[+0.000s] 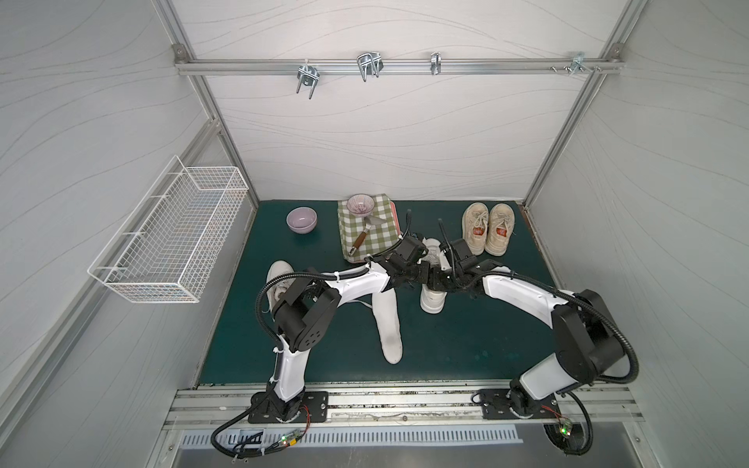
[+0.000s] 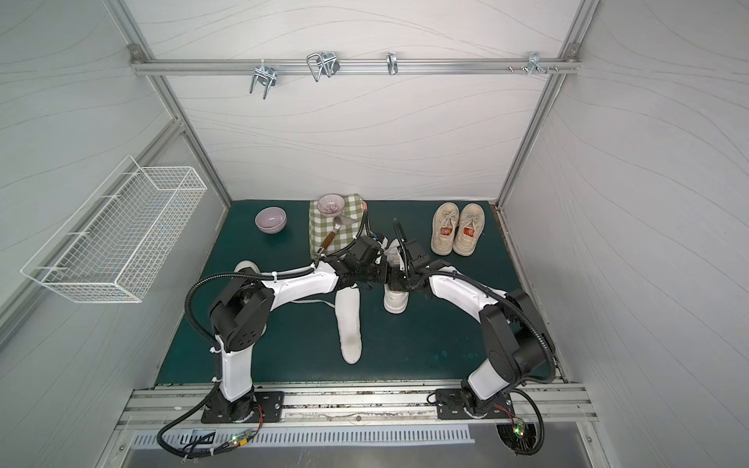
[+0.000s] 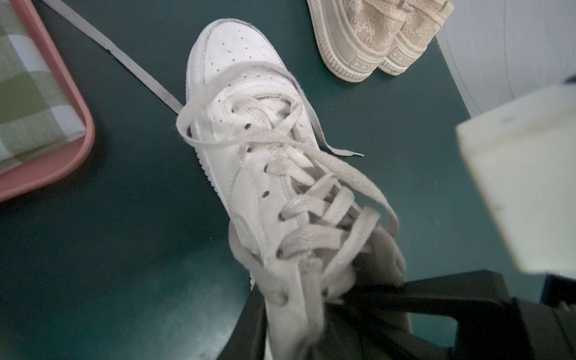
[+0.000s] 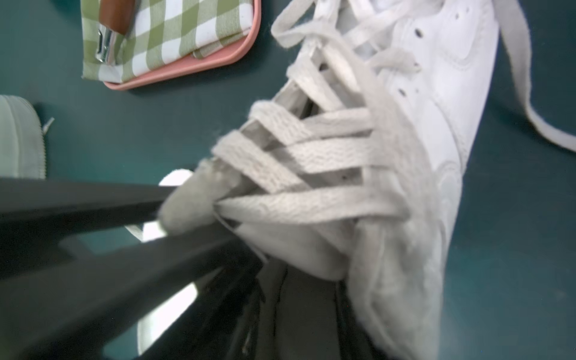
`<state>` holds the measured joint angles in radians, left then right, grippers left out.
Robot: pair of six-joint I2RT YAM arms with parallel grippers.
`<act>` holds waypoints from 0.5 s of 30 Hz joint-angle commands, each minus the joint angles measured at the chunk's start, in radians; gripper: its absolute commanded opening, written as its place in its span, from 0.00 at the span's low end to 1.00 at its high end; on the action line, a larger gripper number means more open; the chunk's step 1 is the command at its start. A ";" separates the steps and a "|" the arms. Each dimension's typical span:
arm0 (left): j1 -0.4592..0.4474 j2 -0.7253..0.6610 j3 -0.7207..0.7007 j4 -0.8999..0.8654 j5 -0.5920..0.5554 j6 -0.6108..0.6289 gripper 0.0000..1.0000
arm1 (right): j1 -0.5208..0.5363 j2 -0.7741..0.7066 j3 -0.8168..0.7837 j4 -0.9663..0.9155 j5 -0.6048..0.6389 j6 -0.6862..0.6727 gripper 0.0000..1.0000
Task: Remove the insole from the shoe
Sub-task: Adjust the shoe at the center of the board.
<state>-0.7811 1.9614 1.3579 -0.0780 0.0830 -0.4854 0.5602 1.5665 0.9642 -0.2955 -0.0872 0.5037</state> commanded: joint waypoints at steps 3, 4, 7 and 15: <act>-0.003 -0.019 0.012 0.110 0.023 -0.033 0.10 | 0.001 0.104 -0.008 0.003 0.018 0.052 0.47; -0.001 -0.026 0.006 0.116 0.031 -0.039 0.08 | 0.005 0.116 -0.003 -0.006 0.044 0.055 0.48; -0.001 -0.051 -0.025 0.139 0.049 -0.062 0.00 | 0.028 0.163 0.023 -0.035 0.137 0.057 0.51; 0.017 -0.113 -0.153 0.266 0.129 -0.182 0.00 | 0.067 0.337 0.133 -0.142 0.272 0.087 0.53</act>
<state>-0.7403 1.9182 1.2358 0.0654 0.0875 -0.5842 0.6174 1.7489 1.1389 -0.3927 0.1104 0.5446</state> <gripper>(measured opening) 0.126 0.527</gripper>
